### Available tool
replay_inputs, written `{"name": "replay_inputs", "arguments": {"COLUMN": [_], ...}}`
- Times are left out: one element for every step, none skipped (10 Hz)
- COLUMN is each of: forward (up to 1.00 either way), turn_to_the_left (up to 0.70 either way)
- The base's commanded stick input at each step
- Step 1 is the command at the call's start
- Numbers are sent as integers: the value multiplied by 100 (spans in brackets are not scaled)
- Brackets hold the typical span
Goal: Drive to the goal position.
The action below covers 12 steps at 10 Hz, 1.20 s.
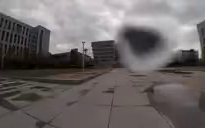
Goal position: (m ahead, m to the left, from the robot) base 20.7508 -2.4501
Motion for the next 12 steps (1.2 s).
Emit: {"name": "replay_inputs", "arguments": {"forward": [70, 70, 70, 70, 70, 70, 70, 70, 70, 70, 70, 70], "turn_to_the_left": [-35, -35, -30, -12, 2, 2, 2, 2, 2, 1, 0, 0]}}
